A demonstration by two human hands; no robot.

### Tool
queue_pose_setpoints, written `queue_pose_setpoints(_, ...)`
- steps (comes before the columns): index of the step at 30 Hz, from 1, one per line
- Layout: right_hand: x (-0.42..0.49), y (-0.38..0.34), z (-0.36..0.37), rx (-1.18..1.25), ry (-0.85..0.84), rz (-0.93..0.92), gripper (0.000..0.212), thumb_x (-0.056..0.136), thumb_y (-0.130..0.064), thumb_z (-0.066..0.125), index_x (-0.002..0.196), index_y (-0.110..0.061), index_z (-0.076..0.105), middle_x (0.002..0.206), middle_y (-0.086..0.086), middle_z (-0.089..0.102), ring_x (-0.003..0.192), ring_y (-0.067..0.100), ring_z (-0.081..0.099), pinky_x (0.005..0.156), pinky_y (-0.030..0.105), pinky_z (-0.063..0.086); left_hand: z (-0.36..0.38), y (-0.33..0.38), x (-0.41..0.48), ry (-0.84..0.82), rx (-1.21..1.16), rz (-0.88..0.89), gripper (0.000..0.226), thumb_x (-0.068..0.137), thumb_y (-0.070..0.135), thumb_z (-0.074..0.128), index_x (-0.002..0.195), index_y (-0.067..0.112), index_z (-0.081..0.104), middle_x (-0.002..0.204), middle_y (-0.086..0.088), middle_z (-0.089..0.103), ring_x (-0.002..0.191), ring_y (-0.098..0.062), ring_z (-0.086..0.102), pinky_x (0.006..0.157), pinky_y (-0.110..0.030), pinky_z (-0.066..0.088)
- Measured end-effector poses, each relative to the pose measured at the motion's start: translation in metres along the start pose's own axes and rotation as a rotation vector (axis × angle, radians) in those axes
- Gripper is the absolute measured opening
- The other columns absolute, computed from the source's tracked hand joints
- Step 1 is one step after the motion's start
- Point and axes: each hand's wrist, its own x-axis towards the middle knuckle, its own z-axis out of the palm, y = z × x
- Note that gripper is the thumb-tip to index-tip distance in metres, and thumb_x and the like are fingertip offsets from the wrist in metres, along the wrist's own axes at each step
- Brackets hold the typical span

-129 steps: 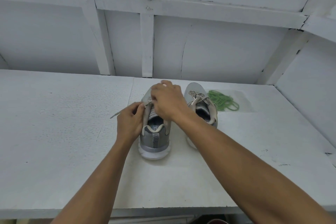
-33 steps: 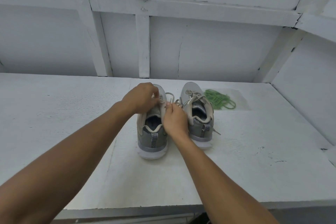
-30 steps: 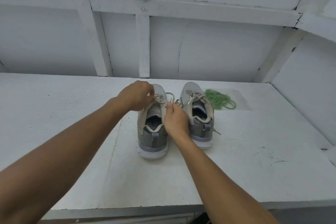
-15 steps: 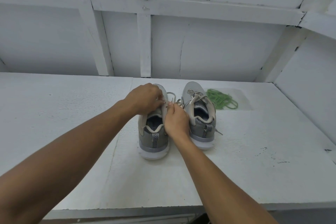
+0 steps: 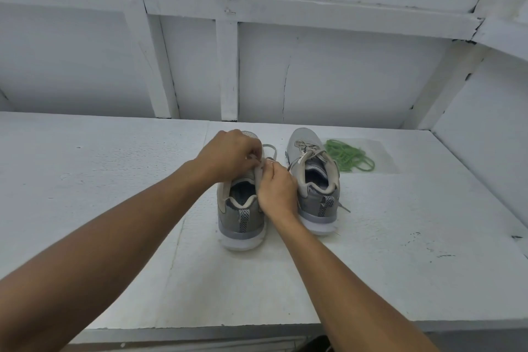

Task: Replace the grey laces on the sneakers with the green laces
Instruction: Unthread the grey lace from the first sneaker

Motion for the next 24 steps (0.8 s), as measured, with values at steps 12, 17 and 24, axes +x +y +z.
queue_pose_setpoints(12, 0.0, -0.001, 0.0, -0.028, -0.005, 0.008, 0.039, 0.105, -0.029, 0.034, 0.096, -0.003, 0.061, 0.102, 0.018, 0.064, 0.096, 0.031, 0.055, 0.071, 0.029, 0.03, -0.026, -0.038, 0.001, 0.128, -0.178, -0.26, 0.041, 0.09, 0.029, 0.066, 0.128, 0.018, 0.056, 0.129, -0.003, 0.06, 0.118, -0.021, 0.054, 0.1, -0.035, 0.042)
queue_pose_setpoints(17, -0.001, 0.0, -0.002, -0.023, -0.012, 0.009, 0.037, 0.105, -0.028, 0.034, 0.098, -0.003, 0.061, 0.104, 0.018, 0.064, 0.099, 0.032, 0.055, 0.071, 0.028, 0.028, -0.001, 0.0, -0.002, -0.081, -0.176, -0.093, 0.026, 0.09, 0.035, 0.065, 0.113, 0.023, 0.067, 0.113, 0.005, 0.068, 0.101, -0.014, 0.059, 0.09, -0.03, 0.048)
queue_pose_setpoints(24, -0.001, -0.001, -0.002, -0.032, -0.008, 0.01, 0.04, 0.105, -0.032, 0.033, 0.095, -0.005, 0.06, 0.104, 0.016, 0.064, 0.097, 0.031, 0.055, 0.07, 0.028, 0.026, -0.024, -0.03, 0.007, 0.271, -0.004, -0.234, 0.011, 0.09, 0.02, 0.063, 0.095, 0.014, 0.071, 0.096, -0.007, 0.07, 0.091, -0.03, 0.063, 0.079, -0.04, 0.051)
